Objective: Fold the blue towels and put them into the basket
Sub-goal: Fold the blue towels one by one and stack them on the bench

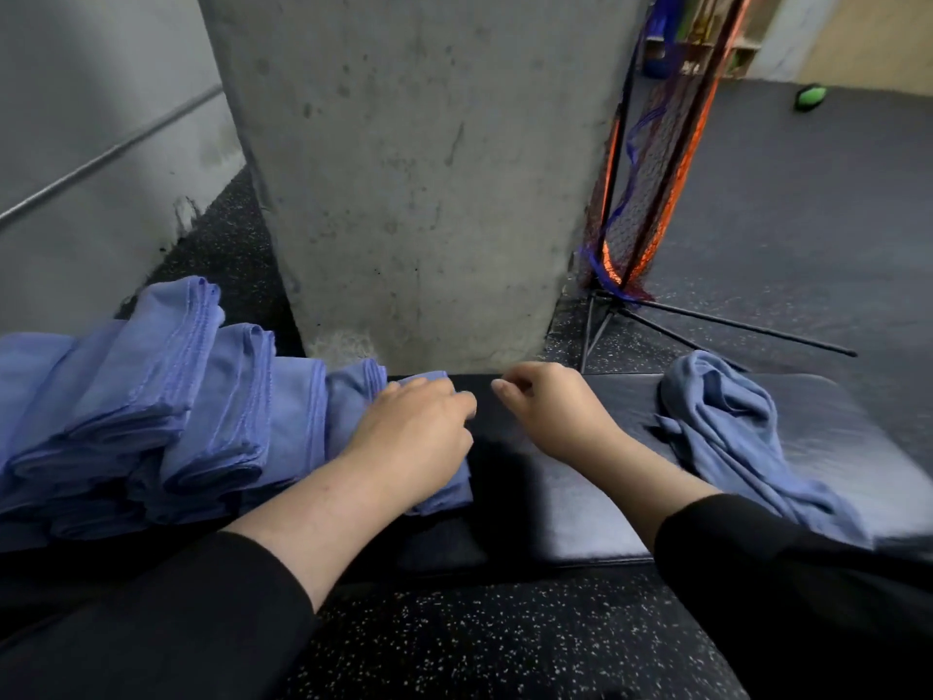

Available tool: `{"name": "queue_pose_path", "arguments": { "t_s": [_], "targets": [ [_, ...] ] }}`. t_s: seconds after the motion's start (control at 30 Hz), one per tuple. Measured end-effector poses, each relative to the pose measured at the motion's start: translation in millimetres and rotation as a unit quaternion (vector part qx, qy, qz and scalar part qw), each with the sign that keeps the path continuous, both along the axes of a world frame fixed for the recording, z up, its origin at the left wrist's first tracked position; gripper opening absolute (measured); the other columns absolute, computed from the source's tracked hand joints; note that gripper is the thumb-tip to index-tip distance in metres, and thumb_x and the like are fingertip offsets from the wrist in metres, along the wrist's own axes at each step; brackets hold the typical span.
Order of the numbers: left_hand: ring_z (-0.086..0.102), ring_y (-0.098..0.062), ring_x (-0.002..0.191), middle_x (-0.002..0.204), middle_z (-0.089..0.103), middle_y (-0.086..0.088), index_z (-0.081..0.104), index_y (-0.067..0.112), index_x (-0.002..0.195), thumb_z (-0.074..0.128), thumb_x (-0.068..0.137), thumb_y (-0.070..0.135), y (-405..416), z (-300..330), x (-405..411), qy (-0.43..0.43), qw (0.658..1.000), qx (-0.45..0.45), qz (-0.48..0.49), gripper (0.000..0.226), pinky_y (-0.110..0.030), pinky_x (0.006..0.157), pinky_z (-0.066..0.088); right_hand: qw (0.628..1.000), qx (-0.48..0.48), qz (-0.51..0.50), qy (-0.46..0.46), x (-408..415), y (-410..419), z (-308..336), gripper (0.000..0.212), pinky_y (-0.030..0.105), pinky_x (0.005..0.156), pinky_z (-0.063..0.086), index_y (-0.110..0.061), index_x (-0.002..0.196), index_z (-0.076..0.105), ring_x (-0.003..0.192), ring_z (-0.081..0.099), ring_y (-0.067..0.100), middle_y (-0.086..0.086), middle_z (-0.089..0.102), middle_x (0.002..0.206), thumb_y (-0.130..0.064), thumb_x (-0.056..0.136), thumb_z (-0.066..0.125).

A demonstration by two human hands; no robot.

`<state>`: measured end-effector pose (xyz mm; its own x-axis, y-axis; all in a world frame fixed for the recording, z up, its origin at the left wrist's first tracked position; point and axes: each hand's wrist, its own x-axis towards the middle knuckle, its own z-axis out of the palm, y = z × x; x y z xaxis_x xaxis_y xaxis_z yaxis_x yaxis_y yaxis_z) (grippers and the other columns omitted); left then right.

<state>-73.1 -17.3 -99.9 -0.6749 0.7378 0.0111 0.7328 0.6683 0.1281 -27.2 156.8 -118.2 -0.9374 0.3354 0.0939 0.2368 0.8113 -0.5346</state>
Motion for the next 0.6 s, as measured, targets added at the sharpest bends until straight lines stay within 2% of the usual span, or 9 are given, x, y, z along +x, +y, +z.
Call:
{"name": "queue_pose_path", "arguments": {
  "t_s": [0.1, 0.23, 0.33, 0.4, 0.47, 0.5, 0.57, 0.6],
  "targets": [
    [0.054, -0.024, 0.118, 0.120, 0.060, 0.004, 0.063, 0.027, 0.120, 0.045, 0.099, 0.027, 29, 7, 11, -0.023, 0.998, 0.052, 0.008, 0.027, -0.036, 0.095, 0.042, 0.998, 0.065, -0.012, 0.020, 25, 32, 7, 0.027, 0.036, 0.077, 0.048, -0.012, 0.095, 0.073, 0.087, 0.062, 0.025, 0.006, 0.068, 0.092, -0.036, 0.097, 0.059],
    [0.056, -0.026, 0.113, 0.115, 0.061, 0.003, 0.063, 0.027, 0.118, 0.046, 0.101, 0.032, 69, 17, 28, -0.068, 0.993, 0.096, 0.010, 0.025, -0.040, 0.094, 0.045, 0.987, 0.111, -0.109, 0.048, 68, 89, 12, 0.024, 0.040, 0.087, 0.049, -0.017, 0.108, 0.073, 0.106, 0.060, 0.028, 0.005, 0.064, 0.113, -0.033, 0.092, 0.065],
    [0.057, -0.025, 0.106, 0.108, 0.060, 0.004, 0.063, 0.028, 0.115, 0.046, 0.101, 0.035, 96, 21, 39, -0.080, 0.991, 0.106, -0.003, 0.023, -0.040, 0.090, 0.048, 0.966, 0.166, -0.190, -0.058, 105, 135, -2, 0.048, 0.046, 0.091, 0.047, -0.020, 0.123, 0.061, 0.124, 0.051, 0.030, 0.003, 0.055, 0.132, -0.050, 0.086, 0.068],
    [0.057, -0.022, 0.101, 0.103, 0.058, 0.007, 0.063, 0.029, 0.114, 0.047, 0.101, 0.037, 108, 21, 46, -0.091, 0.989, 0.113, -0.006, 0.022, -0.040, 0.088, 0.049, 0.956, 0.145, -0.208, -0.144, 125, 155, -17, 0.056, 0.049, 0.090, 0.049, -0.020, 0.114, 0.057, 0.124, 0.050, 0.031, 0.003, 0.053, 0.129, -0.064, 0.080, 0.061],
    [0.057, -0.020, 0.098, 0.102, 0.060, 0.009, 0.063, 0.029, 0.113, 0.047, 0.101, 0.039, 117, 21, 50, -0.102, 0.988, 0.120, -0.005, 0.022, -0.040, 0.087, 0.050, 0.961, 0.089, -0.195, -0.172, 135, 164, -27, 0.056, 0.046, 0.084, 0.051, -0.020, 0.093, 0.052, 0.110, 0.056, 0.034, 0.008, 0.056, 0.114, -0.072, 0.073, 0.045],
    [0.057, -0.019, 0.098, 0.102, 0.061, 0.009, 0.063, 0.030, 0.112, 0.047, 0.101, 0.040, 120, 21, 51, -0.107, 0.987, 0.119, -0.003, 0.022, -0.039, 0.086, 0.049, 0.963, 0.083, -0.193, -0.166, 136, 167, -30, 0.048, 0.043, 0.080, 0.050, -0.021, 0.086, 0.048, 0.102, 0.057, 0.035, 0.008, 0.055, 0.106, -0.068, 0.074, 0.044],
    [0.057, -0.018, 0.097, 0.103, 0.063, 0.009, 0.063, 0.030, 0.111, 0.048, 0.101, 0.042, 124, 20, 53, -0.114, 0.987, 0.115, 0.001, 0.022, -0.037, 0.083, 0.047, 0.963, 0.099, -0.196, -0.154, 132, 173, -37, 0.027, 0.039, 0.071, 0.048, -0.022, 0.078, 0.043, 0.093, 0.058, 0.035, 0.004, 0.050, 0.093, -0.047, 0.086, 0.049],
    [0.056, -0.017, 0.096, 0.104, 0.063, 0.009, 0.063, 0.030, 0.112, 0.048, 0.101, 0.043, 126, 20, 54, -0.116, 0.987, 0.114, 0.003, 0.022, -0.035, 0.081, 0.046, 0.966, 0.106, -0.190, -0.140, 129, 176, -41, 0.023, 0.040, 0.069, 0.049, -0.021, 0.075, 0.042, 0.090, 0.059, 0.035, 0.004, 0.049, 0.087, -0.040, 0.089, 0.043]
  ]
}}
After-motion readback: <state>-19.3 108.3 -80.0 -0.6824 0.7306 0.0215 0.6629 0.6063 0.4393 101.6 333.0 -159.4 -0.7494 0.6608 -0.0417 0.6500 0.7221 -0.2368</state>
